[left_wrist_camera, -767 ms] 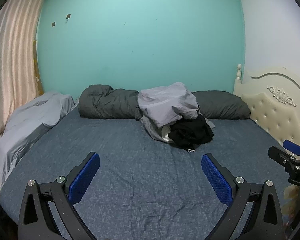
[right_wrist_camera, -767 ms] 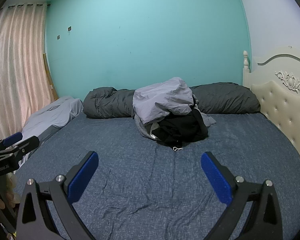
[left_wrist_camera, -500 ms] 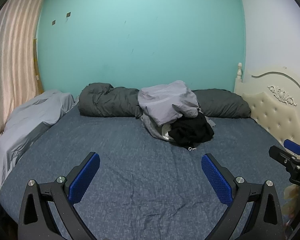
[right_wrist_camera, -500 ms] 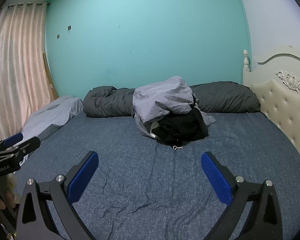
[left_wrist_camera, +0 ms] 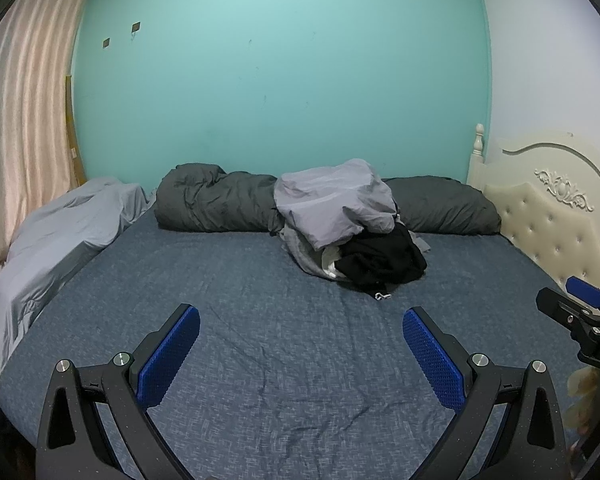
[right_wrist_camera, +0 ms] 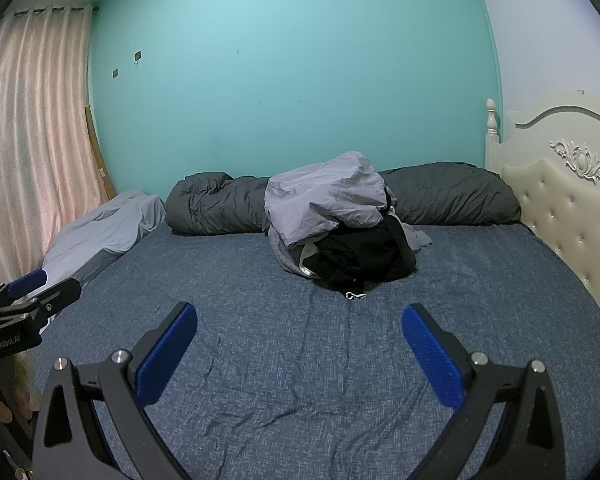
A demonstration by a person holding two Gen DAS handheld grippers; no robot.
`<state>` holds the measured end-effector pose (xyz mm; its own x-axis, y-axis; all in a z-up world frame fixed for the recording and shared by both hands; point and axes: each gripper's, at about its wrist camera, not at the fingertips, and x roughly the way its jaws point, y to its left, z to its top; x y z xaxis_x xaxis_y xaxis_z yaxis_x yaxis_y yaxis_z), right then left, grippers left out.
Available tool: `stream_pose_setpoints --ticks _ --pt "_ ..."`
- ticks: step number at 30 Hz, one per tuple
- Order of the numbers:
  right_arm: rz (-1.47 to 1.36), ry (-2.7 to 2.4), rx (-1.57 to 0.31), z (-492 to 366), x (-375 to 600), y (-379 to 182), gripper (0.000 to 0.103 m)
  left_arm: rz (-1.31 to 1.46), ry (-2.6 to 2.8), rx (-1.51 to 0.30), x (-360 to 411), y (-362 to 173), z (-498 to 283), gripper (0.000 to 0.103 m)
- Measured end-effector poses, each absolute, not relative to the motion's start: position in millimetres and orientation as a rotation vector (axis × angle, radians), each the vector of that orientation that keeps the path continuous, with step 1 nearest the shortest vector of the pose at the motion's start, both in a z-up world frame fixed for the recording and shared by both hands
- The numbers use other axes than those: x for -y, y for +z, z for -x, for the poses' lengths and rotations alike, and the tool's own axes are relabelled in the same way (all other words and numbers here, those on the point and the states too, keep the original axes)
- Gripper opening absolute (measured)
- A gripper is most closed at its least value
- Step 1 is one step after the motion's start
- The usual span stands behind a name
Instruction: Fold clothes
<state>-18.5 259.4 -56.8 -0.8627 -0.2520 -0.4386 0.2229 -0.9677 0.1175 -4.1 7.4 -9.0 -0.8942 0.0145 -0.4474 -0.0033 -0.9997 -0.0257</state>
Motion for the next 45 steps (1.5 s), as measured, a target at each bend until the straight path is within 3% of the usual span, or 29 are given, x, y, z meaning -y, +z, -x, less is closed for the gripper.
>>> stream_pose_setpoints --ticks 45 --pt "-0.682 -2.808 0.104 18.0 -266.9 -48.0 0.103 0.738 3.022 0.047 -10.0 -2.2 8.0 0.103"
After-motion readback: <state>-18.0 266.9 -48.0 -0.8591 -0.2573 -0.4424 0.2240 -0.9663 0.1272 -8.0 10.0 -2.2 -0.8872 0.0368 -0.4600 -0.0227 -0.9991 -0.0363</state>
